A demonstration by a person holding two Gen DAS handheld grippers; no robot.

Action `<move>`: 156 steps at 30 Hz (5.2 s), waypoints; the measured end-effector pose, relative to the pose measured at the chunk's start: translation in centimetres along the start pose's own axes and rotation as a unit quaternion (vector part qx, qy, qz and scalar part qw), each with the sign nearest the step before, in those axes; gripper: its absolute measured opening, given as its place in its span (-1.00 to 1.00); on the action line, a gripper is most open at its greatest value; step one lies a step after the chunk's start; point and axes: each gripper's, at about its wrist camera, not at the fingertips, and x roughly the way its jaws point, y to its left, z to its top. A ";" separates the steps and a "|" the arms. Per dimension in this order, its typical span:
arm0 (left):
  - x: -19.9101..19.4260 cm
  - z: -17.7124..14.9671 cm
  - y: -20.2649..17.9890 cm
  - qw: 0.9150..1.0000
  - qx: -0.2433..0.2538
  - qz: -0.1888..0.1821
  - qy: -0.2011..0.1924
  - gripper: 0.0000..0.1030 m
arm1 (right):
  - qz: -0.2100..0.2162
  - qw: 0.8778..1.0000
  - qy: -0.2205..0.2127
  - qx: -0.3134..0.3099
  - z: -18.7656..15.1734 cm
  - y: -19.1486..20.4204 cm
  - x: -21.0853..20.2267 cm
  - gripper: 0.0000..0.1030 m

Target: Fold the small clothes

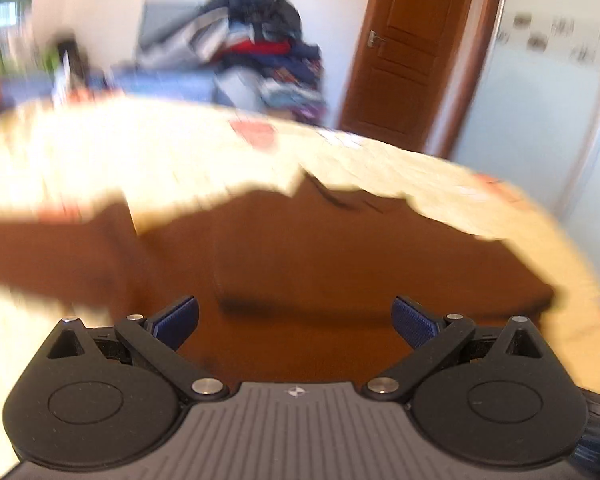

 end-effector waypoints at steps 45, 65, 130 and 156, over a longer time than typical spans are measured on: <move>-0.7 4.0 5.4 0.988 0.034 0.149 -0.023 0.67 | 0.055 0.998 -0.013 0.032 2.1 -1.0 -1.3 0.98; 0.3 0.0 8.4 0.999 0.000 0.037 -0.021 0.88 | -0.127 0.985 0.055 -0.107 9.5 -4.9 11.4 1.00; -1.4 -5.4 2.7 0.997 -0.037 -0.068 0.011 0.98 | 0.055 0.977 0.139 0.155 11.7 -6.6 8.8 0.84; -1.6 -6.1 2.4 0.996 -0.045 -0.074 0.008 1.00 | -0.052 0.987 0.121 0.089 16.2 -12.8 6.8 -0.70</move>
